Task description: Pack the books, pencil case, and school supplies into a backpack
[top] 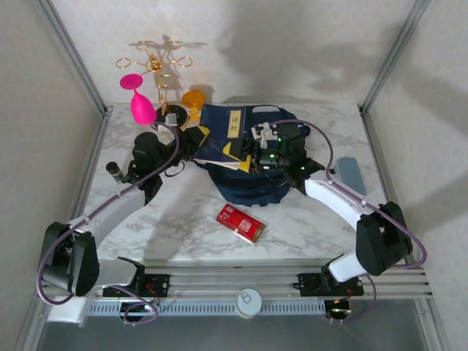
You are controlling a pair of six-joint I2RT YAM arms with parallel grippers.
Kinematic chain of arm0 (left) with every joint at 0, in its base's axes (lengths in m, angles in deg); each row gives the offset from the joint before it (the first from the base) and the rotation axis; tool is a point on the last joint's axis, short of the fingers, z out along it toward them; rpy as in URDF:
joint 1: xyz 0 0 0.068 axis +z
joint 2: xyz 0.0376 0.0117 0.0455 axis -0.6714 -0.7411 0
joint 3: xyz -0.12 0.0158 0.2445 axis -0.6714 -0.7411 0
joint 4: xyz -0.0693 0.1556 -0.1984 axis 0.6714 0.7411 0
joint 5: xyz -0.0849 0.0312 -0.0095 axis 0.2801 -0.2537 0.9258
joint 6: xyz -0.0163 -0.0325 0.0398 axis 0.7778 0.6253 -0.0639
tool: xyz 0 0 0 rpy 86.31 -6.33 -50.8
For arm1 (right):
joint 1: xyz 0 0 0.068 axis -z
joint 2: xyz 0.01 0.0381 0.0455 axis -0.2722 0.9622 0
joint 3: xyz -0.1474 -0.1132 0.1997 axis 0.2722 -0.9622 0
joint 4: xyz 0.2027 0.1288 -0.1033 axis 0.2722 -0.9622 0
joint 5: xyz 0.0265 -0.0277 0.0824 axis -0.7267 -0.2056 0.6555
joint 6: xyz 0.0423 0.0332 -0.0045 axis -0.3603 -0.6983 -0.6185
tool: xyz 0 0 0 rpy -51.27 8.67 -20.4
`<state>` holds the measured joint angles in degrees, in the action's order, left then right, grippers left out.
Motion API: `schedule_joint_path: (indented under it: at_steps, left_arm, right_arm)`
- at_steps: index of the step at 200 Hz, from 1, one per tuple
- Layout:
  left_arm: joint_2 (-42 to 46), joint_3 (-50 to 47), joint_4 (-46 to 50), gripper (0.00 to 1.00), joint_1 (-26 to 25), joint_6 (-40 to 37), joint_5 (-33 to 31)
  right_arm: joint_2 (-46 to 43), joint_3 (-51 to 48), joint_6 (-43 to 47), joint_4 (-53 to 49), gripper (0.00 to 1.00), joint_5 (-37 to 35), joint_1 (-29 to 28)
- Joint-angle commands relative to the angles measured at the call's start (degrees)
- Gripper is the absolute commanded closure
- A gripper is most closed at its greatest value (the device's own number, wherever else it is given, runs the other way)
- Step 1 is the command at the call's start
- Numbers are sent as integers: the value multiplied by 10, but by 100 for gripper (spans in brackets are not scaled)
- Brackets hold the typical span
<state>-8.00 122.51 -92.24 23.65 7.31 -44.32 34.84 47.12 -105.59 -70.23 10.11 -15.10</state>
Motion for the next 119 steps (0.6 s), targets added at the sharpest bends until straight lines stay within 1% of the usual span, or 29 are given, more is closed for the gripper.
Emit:
schedule_joint_path:
  at_steps: [1, 25, 43, 62, 85, 103, 119]
  left_arm:
    - [-8, 22, -29, 100, -9, -14, -15]
    - [-18, 24, -11, 100, -13, -31, -18]
    - [-21, 32, 30, 100, -15, -54, -29]
    - [-25, 39, 49, 100, -19, -69, -33]
    - [-31, 47, 51, 100, -29, -76, -31]
    - [-34, 59, 76, 100, -36, -95, -34]
    - [-38, 70, 93, 100, -41, -105, -35]
  right_arm:
    - [-22, -15, -61, 109, 20, 46, 14]
    - [-25, -24, -62, 114, 35, 54, 27]
    - [-27, -24, -52, 106, 46, 51, 30]
    - [-24, -16, -21, 57, 55, 37, 32]
    - [-20, -11, -8, 29, 71, 31, 33]
    - [-24, -1, 14, -3, 83, 22, 35]
    - [-32, 10, 45, -50, 90, 6, 39]
